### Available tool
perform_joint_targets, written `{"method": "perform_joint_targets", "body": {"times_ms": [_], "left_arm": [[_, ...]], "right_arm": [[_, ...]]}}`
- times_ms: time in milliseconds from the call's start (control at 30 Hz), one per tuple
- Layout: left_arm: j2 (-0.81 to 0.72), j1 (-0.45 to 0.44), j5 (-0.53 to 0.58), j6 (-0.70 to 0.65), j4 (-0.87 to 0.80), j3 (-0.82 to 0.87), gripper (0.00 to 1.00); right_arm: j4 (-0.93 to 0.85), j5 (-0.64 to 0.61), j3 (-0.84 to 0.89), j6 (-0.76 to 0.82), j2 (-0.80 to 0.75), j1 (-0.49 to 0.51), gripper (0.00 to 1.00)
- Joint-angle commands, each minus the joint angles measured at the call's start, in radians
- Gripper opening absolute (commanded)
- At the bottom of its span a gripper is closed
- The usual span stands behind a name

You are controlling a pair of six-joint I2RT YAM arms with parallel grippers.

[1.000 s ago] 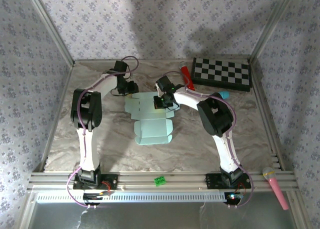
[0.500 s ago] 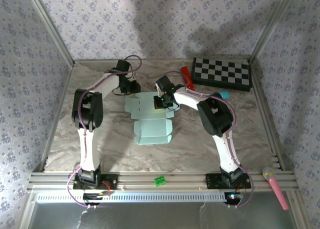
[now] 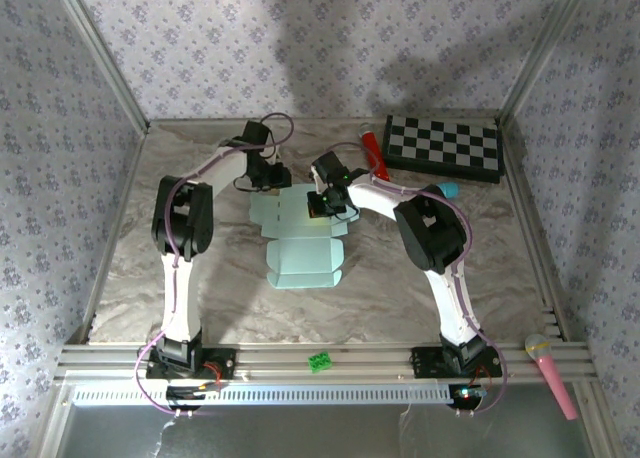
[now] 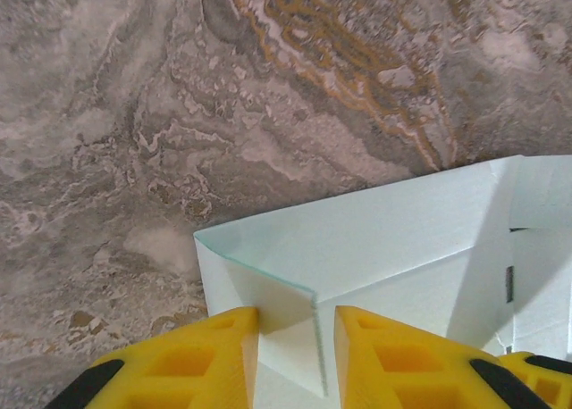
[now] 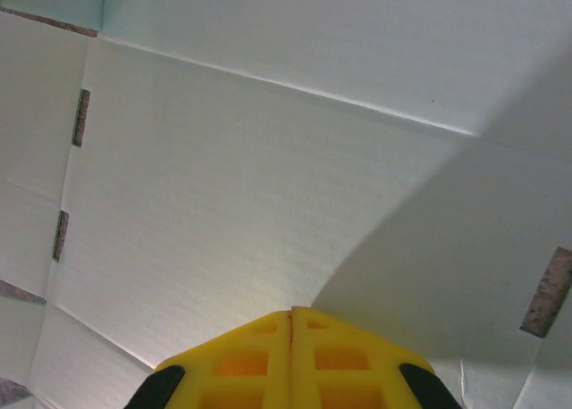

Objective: Fold the paper box

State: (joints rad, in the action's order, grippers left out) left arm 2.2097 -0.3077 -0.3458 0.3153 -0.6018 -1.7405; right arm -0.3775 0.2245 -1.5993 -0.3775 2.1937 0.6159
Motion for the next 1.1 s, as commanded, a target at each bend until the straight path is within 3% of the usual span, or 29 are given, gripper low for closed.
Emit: {"method": "perform_joint_targets", "body": {"times_ms": [0, 133, 333, 500, 567, 767, 867, 1067], "left_arm": [[0.029, -0.004, -0.036, 0.005, -0.019, -0.033, 0.28], [-0.026, -0.005, 0.004, 0.008, -0.001, -0.006, 0.30], [-0.159, -0.007, 0.131, 0.005, 0.016, 0.034, 0.41], [-0.259, -0.020, 0.215, -0.005, 0.057, 0.077, 0.41], [-0.260, -0.038, 0.192, -0.024, 0.052, 0.065, 0.35], [-0.159, -0.083, 0.102, -0.028, 0.033, -0.019, 0.00], [-0.087, -0.092, 0.060, 0.000, 0.036, -0.055, 0.00], [0.032, -0.100, 0.027, 0.034, 0.042, -0.099, 0.00]], "right_arm": [[-0.022, 0.007, 0.013, -0.004, 0.036, 0.010, 0.05], [-0.027, 0.005, 0.018, 0.003, 0.007, 0.008, 0.05], [-0.020, 0.023, 0.027, 0.003, -0.067, -0.019, 0.06], [-0.012, 0.044, 0.027, -0.003, -0.124, -0.062, 0.09], [-0.014, 0.052, 0.025, -0.003, -0.138, -0.085, 0.10], [-0.041, 0.062, -0.008, -0.006, -0.135, -0.151, 0.19], [-0.061, 0.062, -0.034, -0.006, -0.120, -0.171, 0.24], [-0.127, 0.005, -0.092, 0.004, -0.076, -0.182, 0.44]]}}
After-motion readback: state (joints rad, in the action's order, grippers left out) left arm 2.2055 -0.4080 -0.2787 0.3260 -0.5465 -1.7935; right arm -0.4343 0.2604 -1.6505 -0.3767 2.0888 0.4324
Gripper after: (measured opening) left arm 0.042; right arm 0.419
